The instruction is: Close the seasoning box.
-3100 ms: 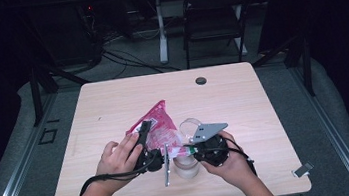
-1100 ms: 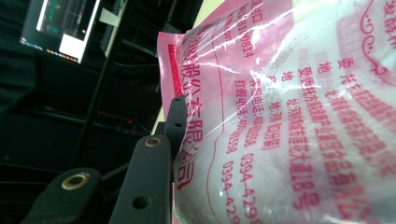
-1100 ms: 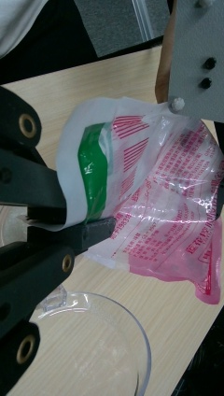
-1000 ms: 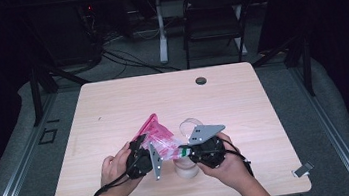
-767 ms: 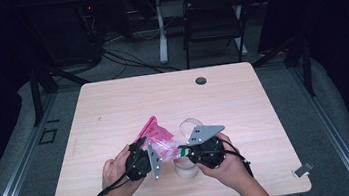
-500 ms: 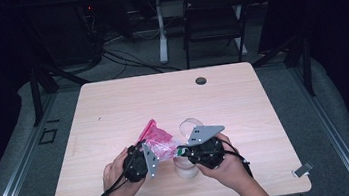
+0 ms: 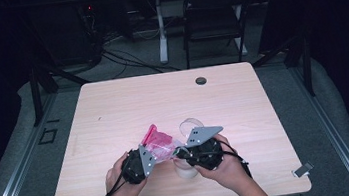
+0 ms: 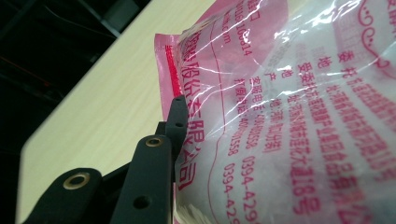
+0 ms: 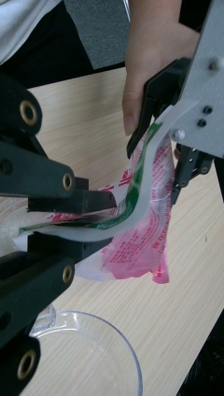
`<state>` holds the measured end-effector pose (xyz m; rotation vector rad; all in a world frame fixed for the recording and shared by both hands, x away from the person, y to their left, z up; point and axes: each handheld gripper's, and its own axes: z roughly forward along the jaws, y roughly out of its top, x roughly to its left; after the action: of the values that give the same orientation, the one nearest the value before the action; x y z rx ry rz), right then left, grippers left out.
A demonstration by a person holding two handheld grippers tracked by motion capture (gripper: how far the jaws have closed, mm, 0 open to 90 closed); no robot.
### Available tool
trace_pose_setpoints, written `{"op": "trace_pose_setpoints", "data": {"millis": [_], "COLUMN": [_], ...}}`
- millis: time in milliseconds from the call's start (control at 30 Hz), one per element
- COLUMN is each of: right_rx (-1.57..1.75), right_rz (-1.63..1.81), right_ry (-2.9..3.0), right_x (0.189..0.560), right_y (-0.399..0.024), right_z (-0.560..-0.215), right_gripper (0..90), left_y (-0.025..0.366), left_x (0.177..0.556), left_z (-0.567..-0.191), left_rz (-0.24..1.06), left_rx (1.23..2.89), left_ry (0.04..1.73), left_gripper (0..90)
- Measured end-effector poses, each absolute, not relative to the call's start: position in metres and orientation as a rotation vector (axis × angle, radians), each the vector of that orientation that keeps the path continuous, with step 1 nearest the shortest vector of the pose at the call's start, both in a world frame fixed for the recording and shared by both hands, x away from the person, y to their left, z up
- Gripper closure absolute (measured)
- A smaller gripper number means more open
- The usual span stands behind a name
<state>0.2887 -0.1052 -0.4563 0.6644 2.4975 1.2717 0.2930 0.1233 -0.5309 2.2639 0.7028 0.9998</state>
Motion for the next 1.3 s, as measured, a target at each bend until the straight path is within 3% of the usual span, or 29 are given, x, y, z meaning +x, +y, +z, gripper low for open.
{"op": "trace_pose_setpoints", "data": {"millis": [267,633,933,1300], "right_rx": [0.682,0.715,0.737,0.764], "right_rz": [1.317,1.397,1.392,1.398], "right_ry": [2.488,2.455,2.425,2.446], "right_x": [0.29,0.291,0.294,0.296], "right_y": [-0.105,-0.109,-0.112,-0.111], "right_z": [-0.457,-0.455,-0.454,-0.456], "right_gripper": [69.0,52.0,43.0,40.2], "left_y": [0.126,0.133,0.138,0.14], "left_x": [0.295,0.303,0.308,0.312], "left_z": [-0.535,-0.543,-0.551,-0.556], "left_rz": [0.949,0.761,0.636,0.555], "left_rx": [2.256,2.229,2.2,2.178], "left_ry": [0.726,0.787,0.848,0.872], "left_gripper": [69.5,69.5,69.5,69.5]}}
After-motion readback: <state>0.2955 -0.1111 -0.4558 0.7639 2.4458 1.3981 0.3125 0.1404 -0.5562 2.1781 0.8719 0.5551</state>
